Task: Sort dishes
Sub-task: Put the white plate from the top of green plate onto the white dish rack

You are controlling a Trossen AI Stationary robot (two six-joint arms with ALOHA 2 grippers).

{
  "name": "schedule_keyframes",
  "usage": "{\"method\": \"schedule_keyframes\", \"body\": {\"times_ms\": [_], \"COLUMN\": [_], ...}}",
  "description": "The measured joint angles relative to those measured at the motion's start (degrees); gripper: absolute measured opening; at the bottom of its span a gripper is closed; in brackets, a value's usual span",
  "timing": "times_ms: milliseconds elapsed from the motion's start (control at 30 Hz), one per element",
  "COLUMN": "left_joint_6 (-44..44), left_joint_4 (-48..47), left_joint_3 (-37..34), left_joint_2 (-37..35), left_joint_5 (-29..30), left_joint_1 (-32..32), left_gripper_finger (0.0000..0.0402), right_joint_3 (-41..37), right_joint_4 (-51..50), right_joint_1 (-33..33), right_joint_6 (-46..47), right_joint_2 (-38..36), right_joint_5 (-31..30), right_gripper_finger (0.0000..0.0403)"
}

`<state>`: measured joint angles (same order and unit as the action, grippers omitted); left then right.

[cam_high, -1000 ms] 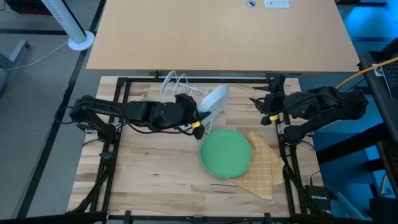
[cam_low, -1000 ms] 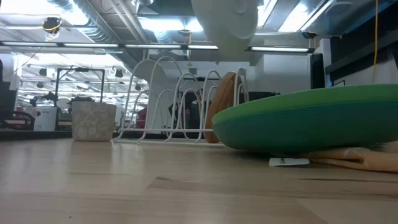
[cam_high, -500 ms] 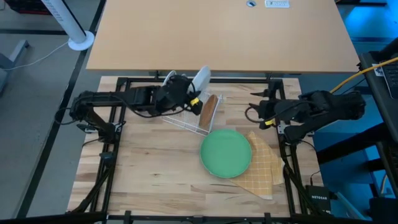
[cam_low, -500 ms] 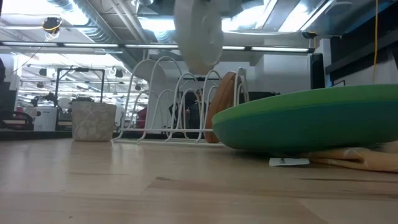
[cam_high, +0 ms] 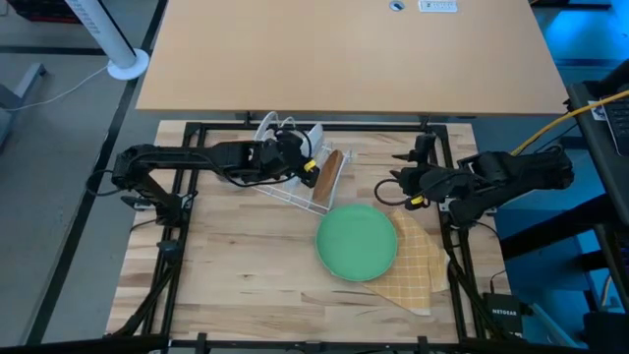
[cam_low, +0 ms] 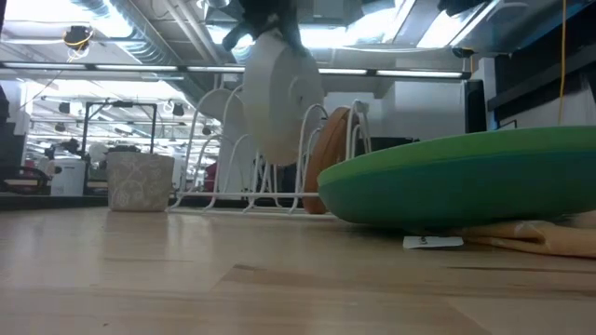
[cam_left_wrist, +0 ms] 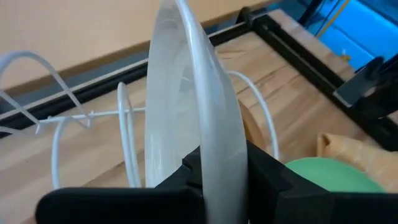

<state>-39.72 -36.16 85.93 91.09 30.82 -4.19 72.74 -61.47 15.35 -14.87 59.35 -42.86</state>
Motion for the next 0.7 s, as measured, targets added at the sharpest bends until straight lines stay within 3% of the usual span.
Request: {"method": "schedule_keyframes", "body": {"times_ms": [233,700], "left_joint_6": [-0.10,-0.41], "left_joint_4": [0.14,10.56], "left_joint_3": [-4.26,-14.21], "left_joint_2": [0.44,0.42], "left_joint_5": [0.23,-0.86], "left_joint_1": [-0.25,-1.26], "left_gripper_finger": [0.0049,0.0058], "right_joint_3": [-1.79,-3.08], "right_joint_4": [2.06,2.05], "right_joint_1": [0.00,0.00], "right_joint_6": [0.31,1.81], "right_joint_2": [0.04,0.04], "right_joint_5": [0.03,0.47], "right_gripper_finger": [0.0195,0.0195]}}
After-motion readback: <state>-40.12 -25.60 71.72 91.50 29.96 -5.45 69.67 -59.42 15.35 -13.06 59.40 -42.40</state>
